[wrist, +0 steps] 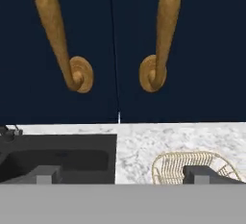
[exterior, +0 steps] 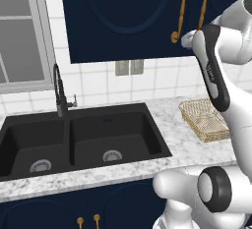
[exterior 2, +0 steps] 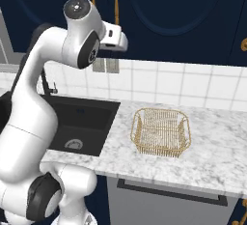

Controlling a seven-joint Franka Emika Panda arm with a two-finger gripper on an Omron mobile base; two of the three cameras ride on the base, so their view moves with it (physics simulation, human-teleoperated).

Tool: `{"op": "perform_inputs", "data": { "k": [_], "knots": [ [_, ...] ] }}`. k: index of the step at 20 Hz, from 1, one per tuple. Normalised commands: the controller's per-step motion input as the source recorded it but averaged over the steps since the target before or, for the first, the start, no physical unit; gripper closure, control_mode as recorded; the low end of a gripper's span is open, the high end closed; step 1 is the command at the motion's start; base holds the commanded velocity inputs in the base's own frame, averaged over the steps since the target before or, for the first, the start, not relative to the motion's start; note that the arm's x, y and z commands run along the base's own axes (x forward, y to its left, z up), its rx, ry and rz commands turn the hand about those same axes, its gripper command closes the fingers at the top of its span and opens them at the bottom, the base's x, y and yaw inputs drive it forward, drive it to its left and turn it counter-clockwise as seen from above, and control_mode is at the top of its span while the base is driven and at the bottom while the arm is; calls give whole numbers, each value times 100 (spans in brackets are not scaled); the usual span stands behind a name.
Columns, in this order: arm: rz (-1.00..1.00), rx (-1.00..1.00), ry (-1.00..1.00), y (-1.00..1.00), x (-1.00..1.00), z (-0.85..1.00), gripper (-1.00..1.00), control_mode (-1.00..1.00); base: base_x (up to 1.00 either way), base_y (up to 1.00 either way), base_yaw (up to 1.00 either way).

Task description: Open the cabinet, pick up the bread from the cabinet and place it in the basket. Then move the basket to the dining counter.

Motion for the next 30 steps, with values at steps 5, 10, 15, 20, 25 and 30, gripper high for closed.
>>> {"op": "perform_inputs", "data": {
  "k": [5,10,15,20,25,30],
  "knots": [
    [-5,10,-12,-37,28,32,-100,-100,0,0,0],
    [-7,0,-18,-19,25,0,-100,-100,0,0,0],
    [-6,0,-3,0,52,0,-100,-100,0,0,0],
    [-6,0,-3,0,67,0,-100,-100,0,0,0],
    [-6,1,0,0,70,0,-100,-100,0,0,0],
    [-4,0,0,0,52,-3,100,-100,0,0,0]
  ]
}}
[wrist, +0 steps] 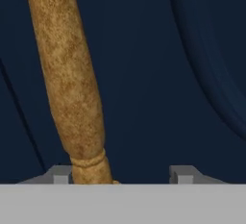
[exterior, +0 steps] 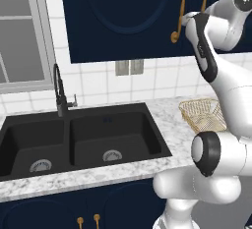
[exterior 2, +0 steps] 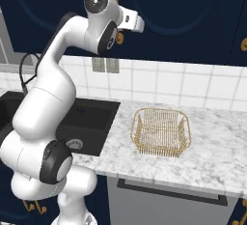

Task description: Open the cabinet, pick up the bread from the cabinet and place it in the basket. Then move the basket to the dining counter.

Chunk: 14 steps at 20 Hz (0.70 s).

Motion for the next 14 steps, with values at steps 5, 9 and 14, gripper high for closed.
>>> {"op": "perform_inputs", "data": {
  "k": [5,9,14],
  "knots": [
    [-3,0,3,0,11,0,100,-100,0,0,0],
    [0,6,-8,-49,-68,0,100,-100,0,0,0],
    [0,4,-14,-60,-100,0,100,-100,0,0,0]
  ]
}}
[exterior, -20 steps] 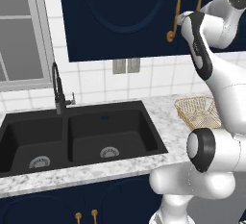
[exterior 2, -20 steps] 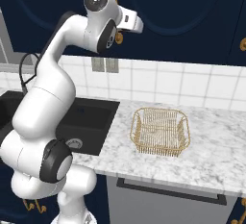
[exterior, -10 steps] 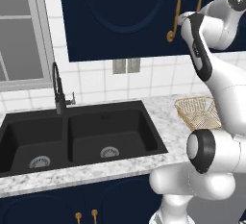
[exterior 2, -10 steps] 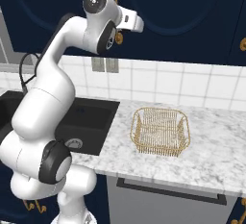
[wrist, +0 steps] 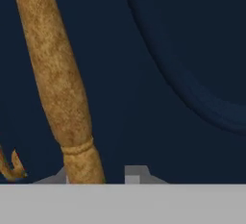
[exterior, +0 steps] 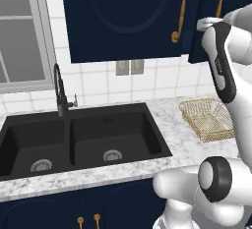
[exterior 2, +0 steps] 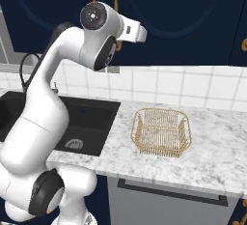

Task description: Open the cabinet, pick up the bread from the cabinet and place it in the basket. Then move the basket to the dining counter.

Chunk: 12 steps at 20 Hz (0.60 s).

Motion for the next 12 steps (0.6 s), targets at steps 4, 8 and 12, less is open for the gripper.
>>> {"op": "perform_inputs", "data": {
  "k": [4,8,12],
  "knots": [
    [0,2,-7,-66,-100,0,100,-100,0,0,0],
    [0,0,0,-53,-100,0,100,-100,0,0,0],
    [0,0,3,-8,-100,-6,-100,-100,0,0,0]
  ]
}}
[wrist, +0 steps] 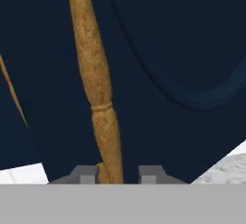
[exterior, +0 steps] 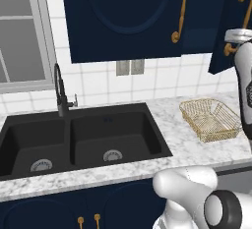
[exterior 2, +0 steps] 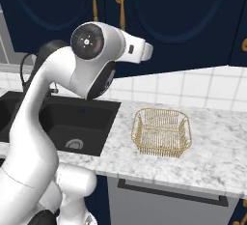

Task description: Open the cabinet, pick up the bread from the cabinet and place it in the basket. Then move the basket to the dining counter.

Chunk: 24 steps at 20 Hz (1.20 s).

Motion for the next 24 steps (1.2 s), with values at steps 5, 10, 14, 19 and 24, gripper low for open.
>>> {"op": "perform_inputs", "data": {
  "k": [5,10,14,19,24],
  "knots": [
    [0,-11,0,26,-100,1,-100,-100,0,0,0],
    [4,-69,2,100,-65,-21,-100,-100,0,0,0],
    [-5,-60,7,100,0,-1,-100,-100,0,0,0],
    [-18,-17,16,51,17,-1,-100,-100,0,0,0],
    [-10,-6,35,1,88,5,-100,-100,0,0,0]
  ]
}}
